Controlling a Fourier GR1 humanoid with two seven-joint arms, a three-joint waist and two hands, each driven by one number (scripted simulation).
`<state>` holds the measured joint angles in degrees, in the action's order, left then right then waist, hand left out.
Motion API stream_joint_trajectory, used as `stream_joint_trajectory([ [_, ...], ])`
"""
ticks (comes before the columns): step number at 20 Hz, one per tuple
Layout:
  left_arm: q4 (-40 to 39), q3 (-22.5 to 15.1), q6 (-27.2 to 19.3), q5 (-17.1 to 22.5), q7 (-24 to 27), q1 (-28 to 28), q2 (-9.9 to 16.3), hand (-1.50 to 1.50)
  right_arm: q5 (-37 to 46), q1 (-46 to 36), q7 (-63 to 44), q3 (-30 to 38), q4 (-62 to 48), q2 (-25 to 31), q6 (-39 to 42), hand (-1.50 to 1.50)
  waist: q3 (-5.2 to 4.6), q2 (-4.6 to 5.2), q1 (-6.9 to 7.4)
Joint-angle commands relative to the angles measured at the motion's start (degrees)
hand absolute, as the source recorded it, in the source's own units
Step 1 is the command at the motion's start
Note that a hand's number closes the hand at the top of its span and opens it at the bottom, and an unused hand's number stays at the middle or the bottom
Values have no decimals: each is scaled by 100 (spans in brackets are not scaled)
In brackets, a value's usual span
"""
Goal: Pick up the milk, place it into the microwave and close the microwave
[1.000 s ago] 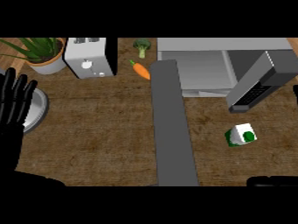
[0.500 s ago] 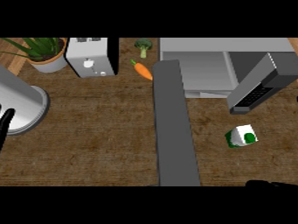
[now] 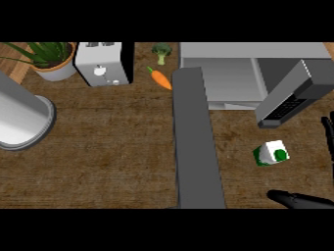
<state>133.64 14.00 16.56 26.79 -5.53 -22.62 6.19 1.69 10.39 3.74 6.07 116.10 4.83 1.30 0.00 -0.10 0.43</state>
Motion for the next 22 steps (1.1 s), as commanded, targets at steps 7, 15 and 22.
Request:
stream_joint_trajectory([
  [7,202,329,681,402,356,-739,-287,-150,266,-116,1192,620,-2020,-35,-278,-150,3,6,26],
  [15,543,710,849,1146,10,-1024,-121,-150,221,-147,2374,1033,-3807,240,-56,-150,9,4,60],
  [22,663,1299,994,1778,-115,-1213,116,-150,465,-641,3069,1112,-5165,338,-226,-150,7,1,59],
])
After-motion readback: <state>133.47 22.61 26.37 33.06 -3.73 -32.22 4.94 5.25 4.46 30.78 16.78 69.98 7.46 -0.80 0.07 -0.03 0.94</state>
